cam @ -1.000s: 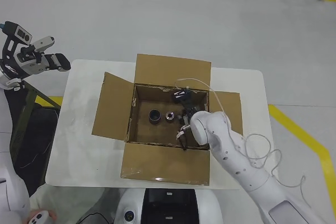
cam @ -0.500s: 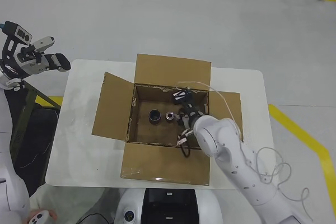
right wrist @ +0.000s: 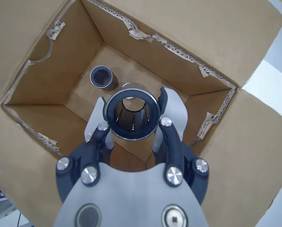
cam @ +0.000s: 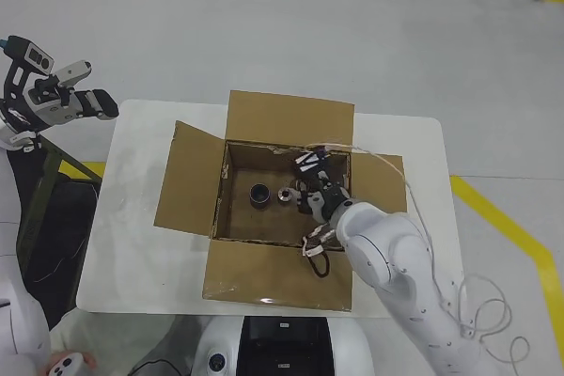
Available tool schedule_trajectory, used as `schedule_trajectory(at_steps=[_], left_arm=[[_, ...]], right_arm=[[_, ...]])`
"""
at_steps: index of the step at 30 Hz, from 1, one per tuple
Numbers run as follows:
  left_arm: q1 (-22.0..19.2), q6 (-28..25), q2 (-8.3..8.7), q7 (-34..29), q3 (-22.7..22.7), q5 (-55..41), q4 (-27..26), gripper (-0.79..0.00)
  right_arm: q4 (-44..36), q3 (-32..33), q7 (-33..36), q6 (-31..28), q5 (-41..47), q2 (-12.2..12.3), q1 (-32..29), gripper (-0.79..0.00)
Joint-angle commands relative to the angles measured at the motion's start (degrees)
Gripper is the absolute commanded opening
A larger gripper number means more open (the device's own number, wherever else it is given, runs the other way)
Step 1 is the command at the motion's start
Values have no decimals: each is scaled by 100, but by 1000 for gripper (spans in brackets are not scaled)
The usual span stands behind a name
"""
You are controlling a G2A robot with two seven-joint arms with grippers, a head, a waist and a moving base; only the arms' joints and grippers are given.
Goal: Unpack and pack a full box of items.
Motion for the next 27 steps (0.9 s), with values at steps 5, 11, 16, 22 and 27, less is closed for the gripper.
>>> schedule_trajectory(at_steps=[5, 11, 16, 22, 27], left_arm=[[0, 0, 0, 0, 0, 0, 0, 0], [0, 0, 0, 0, 0, 0, 0, 0], [0, 0, 0, 0, 0, 0, 0, 0], [0, 0, 0, 0, 0, 0, 0, 0], [0, 0, 0, 0, 0, 0, 0, 0]], right_arm=[[-99, 4, -120, -168, -33, 12, -125, -785], [-99, 4, -120, -168, -33, 12, -125, -785], [-99, 4, -120, -168, -33, 12, -125, -785], [-99, 4, -120, -168, -33, 12, -125, -785], [-114, 18, -226, -220, 23, 15, -184, -785]])
